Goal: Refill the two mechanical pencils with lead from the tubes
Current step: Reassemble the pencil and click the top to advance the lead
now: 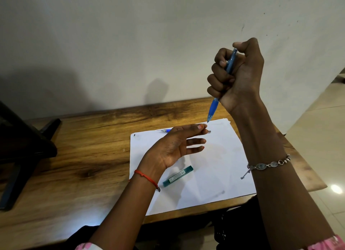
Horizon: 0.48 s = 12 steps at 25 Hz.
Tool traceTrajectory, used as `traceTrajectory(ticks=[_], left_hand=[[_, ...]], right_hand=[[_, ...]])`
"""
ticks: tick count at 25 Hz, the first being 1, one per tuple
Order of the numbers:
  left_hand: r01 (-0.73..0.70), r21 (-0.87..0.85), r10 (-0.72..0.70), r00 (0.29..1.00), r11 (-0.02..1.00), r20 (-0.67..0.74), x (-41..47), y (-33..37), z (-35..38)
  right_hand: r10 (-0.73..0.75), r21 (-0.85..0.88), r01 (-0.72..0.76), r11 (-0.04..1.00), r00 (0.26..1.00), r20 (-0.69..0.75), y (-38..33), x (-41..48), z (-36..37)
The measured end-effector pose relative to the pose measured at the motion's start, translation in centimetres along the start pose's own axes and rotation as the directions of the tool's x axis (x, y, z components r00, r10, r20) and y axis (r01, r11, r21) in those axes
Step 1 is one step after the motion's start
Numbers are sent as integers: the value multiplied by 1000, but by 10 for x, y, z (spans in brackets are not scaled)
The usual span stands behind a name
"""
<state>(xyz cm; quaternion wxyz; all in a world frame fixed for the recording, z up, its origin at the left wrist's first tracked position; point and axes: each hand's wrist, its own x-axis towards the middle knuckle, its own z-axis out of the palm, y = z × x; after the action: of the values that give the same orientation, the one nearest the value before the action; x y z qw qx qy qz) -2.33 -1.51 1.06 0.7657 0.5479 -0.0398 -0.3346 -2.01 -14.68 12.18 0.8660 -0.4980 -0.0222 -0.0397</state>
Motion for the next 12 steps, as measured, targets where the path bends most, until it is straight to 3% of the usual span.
traceTrajectory(ticks=[12], left_hand=[[-7, 21, 7, 1000, 1000, 21, -1, 1, 0]], right_hand=[[10, -2, -10, 1000, 1000, 14, 2, 2, -2]])
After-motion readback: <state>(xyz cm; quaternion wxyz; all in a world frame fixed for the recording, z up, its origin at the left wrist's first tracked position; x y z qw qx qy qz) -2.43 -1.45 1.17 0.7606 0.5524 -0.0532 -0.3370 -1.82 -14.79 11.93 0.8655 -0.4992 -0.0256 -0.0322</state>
